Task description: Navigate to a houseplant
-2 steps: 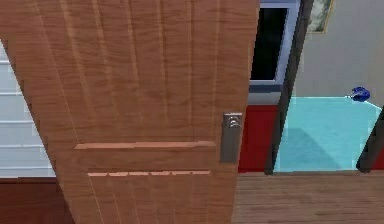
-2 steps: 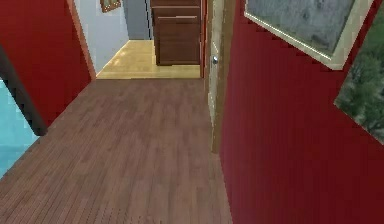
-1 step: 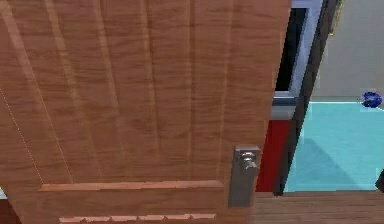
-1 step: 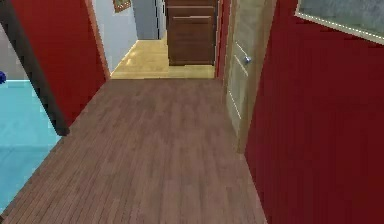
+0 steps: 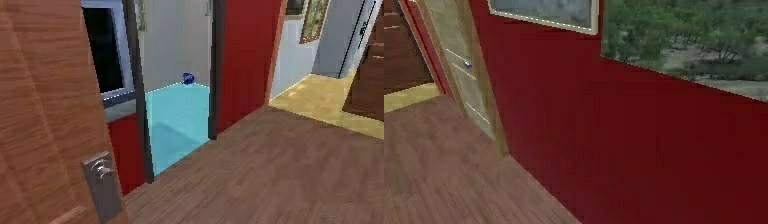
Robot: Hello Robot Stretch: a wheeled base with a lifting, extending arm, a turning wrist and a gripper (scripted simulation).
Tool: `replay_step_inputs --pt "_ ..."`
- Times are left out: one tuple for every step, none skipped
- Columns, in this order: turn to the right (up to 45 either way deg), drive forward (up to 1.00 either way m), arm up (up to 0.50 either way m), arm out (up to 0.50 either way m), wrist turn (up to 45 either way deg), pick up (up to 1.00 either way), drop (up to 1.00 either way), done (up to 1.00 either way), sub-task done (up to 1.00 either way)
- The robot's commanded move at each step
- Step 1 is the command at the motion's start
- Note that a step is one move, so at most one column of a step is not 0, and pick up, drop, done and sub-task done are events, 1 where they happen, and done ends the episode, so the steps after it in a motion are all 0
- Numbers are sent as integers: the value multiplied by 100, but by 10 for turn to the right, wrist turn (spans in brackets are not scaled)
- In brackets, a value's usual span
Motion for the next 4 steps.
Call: replay_step_inputs --pt "360 0 0 0 0 0 0 0 0" --pt "0 40 0 0 0 0 0 0 0" --pt "-390 0 0 0 0 0 0 0 0" --pt "0 100 0 0 0 0 0 0 0"
